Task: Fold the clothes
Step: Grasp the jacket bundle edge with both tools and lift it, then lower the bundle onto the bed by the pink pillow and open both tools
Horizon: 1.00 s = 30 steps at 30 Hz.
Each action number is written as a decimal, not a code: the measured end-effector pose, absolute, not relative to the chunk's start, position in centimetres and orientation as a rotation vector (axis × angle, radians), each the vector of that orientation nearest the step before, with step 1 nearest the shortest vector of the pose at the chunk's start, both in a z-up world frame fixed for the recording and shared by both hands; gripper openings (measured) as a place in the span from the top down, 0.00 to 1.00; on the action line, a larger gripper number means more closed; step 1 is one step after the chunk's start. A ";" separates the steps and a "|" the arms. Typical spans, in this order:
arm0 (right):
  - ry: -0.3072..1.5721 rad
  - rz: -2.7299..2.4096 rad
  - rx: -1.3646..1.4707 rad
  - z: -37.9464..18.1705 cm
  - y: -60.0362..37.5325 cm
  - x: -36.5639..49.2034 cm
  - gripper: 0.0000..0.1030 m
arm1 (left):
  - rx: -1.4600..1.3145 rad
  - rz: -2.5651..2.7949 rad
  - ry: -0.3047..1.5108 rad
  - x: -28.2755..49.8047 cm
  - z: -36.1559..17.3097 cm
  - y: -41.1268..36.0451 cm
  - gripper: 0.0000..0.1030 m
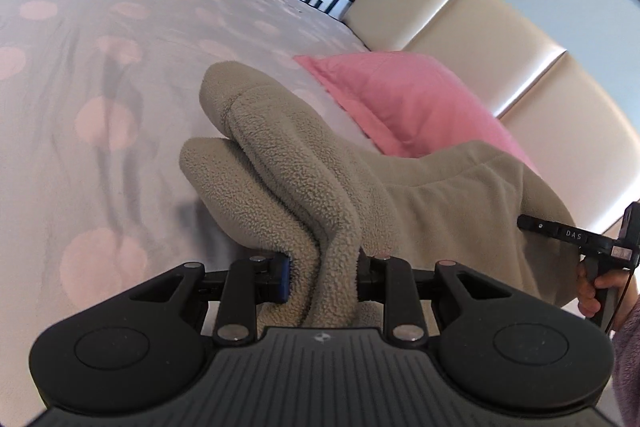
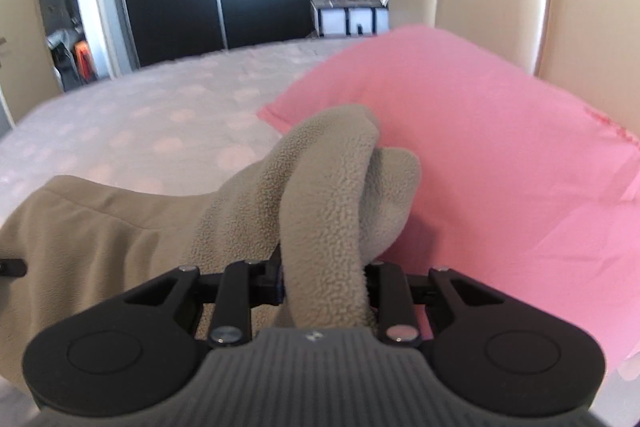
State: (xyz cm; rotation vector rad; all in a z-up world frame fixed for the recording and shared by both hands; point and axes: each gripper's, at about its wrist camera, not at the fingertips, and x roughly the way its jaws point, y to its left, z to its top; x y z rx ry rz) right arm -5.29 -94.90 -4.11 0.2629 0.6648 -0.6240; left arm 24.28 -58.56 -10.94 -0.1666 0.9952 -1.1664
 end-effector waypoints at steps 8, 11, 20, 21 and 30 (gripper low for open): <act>0.674 -0.823 0.288 -6.5 -96.7 -7.5 0.51 | -0.060 -1.121 1.011 24.2 -11.2 -57.9 0.64; 0.610 -0.873 0.278 -5.6 -96.4 -9.6 0.42 | 0.003 -1.075 0.926 23.4 -9.5 -56.6 0.64; 0.537 -0.779 0.157 -3.9 -91.6 -11.2 0.71 | 0.132 -1.113 0.722 18.3 -5.2 -57.0 0.72; 0.548 -0.798 0.153 -4.4 -91.5 -10.9 0.72 | 0.158 -1.109 0.730 17.9 -5.5 -57.7 0.73; 0.661 -0.952 0.342 -11.0 -96.2 -10.3 0.79 | 0.300 -1.038 0.879 18.0 -11.6 -61.1 0.79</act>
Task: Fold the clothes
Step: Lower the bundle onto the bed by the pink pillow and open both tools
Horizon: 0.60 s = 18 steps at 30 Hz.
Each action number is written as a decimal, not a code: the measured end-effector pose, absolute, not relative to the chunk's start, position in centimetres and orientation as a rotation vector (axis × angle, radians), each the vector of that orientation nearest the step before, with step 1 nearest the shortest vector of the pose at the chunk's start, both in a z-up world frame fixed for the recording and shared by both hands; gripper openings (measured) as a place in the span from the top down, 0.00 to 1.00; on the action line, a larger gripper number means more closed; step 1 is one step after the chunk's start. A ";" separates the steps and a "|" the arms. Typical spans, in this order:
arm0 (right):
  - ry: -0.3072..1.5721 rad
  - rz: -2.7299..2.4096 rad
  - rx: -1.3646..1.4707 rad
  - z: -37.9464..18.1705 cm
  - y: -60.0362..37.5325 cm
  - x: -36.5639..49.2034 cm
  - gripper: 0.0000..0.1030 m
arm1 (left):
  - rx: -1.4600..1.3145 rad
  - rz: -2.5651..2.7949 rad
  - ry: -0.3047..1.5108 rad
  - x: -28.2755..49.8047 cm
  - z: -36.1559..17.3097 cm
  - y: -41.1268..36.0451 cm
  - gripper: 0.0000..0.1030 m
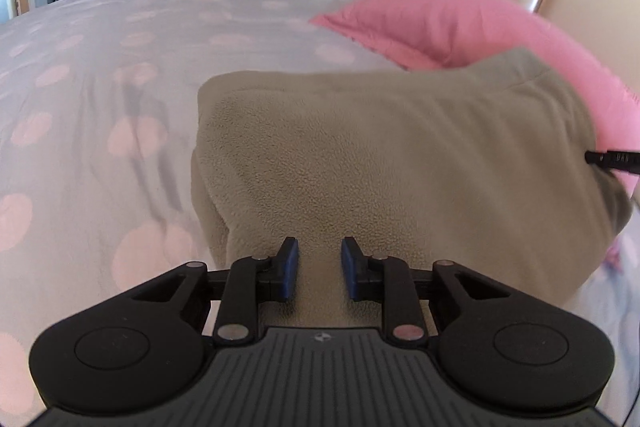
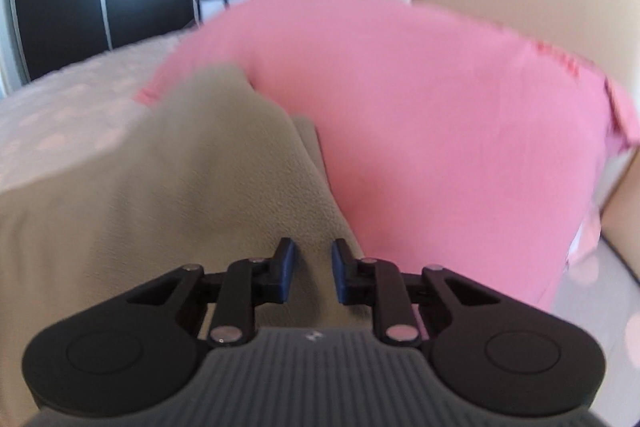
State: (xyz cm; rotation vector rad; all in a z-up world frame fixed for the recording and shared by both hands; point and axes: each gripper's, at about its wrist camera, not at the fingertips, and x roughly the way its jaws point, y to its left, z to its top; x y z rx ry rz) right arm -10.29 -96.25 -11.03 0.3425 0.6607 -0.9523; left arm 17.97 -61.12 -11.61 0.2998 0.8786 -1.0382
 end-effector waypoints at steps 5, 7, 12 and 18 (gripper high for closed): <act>0.660 -0.972 0.382 -12.9 -97.3 -9.7 0.79 | 0.307 -1.015 0.904 18.4 -12.9 -61.4 0.78; 0.673 -0.990 0.371 -13.2 -97.2 -9.2 0.79 | 0.319 -1.001 0.888 17.9 -12.8 -61.4 0.78; 0.758 -1.024 0.342 -12.1 -96.6 -7.5 0.77 | 0.330 -0.984 0.816 16.2 -11.0 -60.0 0.77; 0.707 -0.989 0.309 -9.5 -93.1 -7.7 0.58 | 0.339 -0.997 0.735 13.8 -6.7 -56.1 0.63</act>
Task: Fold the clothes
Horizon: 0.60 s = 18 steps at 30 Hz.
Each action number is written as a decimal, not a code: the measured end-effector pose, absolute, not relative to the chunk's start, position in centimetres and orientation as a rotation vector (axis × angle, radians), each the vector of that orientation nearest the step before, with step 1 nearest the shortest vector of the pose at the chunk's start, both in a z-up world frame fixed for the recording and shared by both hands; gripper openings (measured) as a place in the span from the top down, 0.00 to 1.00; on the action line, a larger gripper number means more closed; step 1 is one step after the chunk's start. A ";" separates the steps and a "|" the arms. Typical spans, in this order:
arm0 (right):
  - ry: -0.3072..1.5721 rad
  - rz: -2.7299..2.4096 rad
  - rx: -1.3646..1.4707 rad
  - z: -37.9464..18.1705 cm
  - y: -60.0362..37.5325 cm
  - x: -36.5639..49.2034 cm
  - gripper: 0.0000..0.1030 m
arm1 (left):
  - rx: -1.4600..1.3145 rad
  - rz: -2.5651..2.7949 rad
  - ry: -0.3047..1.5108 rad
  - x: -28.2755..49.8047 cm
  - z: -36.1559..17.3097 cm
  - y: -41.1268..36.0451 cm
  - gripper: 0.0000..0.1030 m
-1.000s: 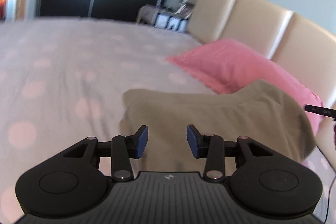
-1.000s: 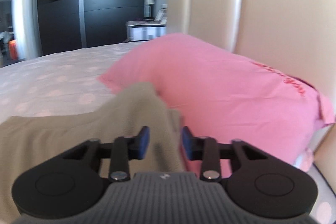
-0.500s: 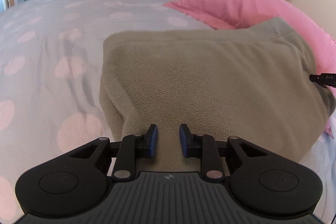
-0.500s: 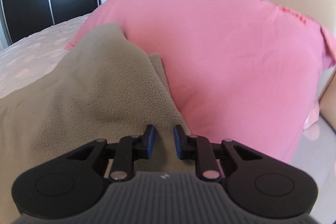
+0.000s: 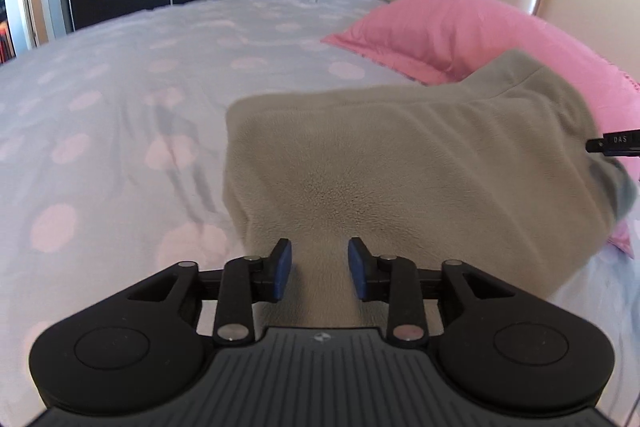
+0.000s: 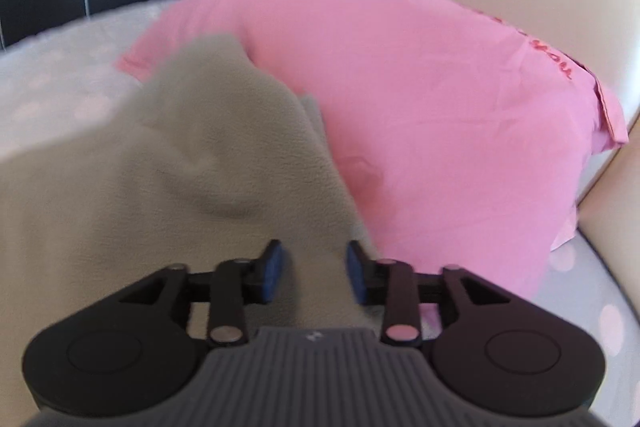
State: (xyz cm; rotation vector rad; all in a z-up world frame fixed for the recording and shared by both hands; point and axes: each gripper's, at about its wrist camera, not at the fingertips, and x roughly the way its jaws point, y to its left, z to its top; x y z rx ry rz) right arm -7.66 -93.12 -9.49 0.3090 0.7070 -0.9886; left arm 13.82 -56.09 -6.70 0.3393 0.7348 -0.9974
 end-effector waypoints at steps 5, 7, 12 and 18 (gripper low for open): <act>0.593 -0.901 0.313 -6.4 -87.7 -9.3 0.53 | 0.359 -1.050 0.628 10.5 -2.3 -52.6 0.49; 0.561 -0.858 0.312 -5.0 -85.2 -9.7 0.50 | 0.347 -1.062 0.610 9.2 -0.7 -51.5 0.48; 0.540 -0.758 0.264 -0.4 -78.7 -10.4 0.48 | 0.299 -1.065 0.576 6.3 2.8 -48.8 0.41; 0.504 -0.676 0.252 5.5 -70.7 -13.6 0.46 | 0.298 -1.027 0.479 3.1 6.5 -45.2 0.34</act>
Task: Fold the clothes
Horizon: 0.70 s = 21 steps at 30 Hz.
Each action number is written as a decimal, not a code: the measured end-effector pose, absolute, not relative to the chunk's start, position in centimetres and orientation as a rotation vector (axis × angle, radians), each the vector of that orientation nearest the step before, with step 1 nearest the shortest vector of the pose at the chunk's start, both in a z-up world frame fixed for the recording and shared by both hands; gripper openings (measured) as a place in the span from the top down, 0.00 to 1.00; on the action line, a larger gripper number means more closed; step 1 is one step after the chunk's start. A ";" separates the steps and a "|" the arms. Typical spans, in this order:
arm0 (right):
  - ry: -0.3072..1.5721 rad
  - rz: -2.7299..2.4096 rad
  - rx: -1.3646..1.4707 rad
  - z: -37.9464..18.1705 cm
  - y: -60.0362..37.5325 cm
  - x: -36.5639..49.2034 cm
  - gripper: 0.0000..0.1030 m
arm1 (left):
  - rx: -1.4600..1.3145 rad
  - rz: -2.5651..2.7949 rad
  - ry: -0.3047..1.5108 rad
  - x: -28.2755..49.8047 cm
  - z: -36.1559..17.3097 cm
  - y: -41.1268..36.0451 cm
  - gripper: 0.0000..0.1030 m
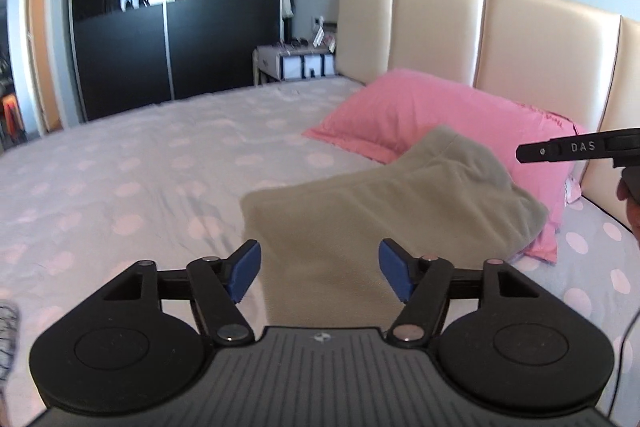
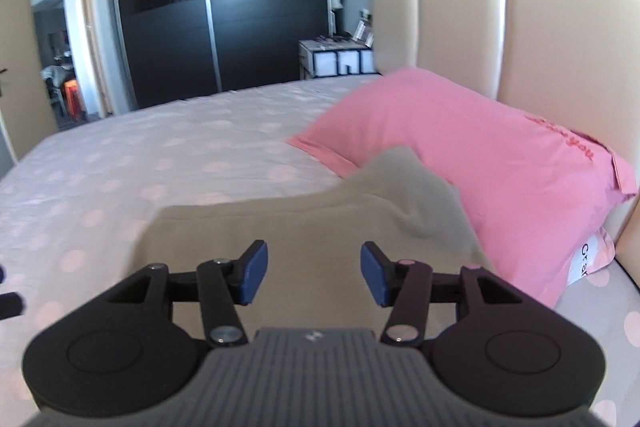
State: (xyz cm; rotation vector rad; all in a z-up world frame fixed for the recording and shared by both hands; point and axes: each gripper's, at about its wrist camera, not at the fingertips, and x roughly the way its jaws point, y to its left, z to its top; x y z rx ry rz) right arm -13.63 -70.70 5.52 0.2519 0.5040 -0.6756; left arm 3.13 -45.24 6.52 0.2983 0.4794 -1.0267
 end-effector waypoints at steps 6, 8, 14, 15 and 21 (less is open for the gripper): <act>0.476 -0.607 0.244 9.1 -63.7 -16.7 0.40 | 0.277 -1.000 0.394 0.1 9.3 -40.4 0.27; 0.466 -0.590 0.231 10.0 -61.1 -18.1 0.39 | 0.268 -1.009 0.391 -0.6 9.7 -39.0 0.27; 0.421 -0.550 0.167 10.8 -53.7 -21.8 0.33 | 0.208 -1.005 0.378 -2.7 9.9 -35.0 0.27; 0.412 -0.548 0.155 10.7 -52.6 -22.4 0.31 | 0.198 -1.002 0.385 -2.9 9.7 -34.5 0.27; 0.341 -0.593 0.178 8.9 -48.1 -26.4 0.31 | 0.180 -0.960 0.398 -4.3 7.8 -31.8 0.27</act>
